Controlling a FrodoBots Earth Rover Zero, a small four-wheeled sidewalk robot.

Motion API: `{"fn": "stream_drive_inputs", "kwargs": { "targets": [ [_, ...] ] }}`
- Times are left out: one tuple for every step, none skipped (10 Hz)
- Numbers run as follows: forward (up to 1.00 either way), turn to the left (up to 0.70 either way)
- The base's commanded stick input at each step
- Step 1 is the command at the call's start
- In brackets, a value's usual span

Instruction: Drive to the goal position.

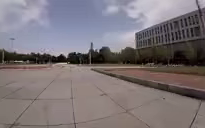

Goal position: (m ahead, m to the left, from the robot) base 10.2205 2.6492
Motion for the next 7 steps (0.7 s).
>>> {"fn": "stream_drive_inputs", "kwargs": {
  "targets": [
    [0.18,0.05],
    [0.45,0.12],
    [0.72,0.19],
    [0.99,0.27],
    [1.0,0.27],
    [1.0,0.27],
    [1.0,0.27]
  ]
}}
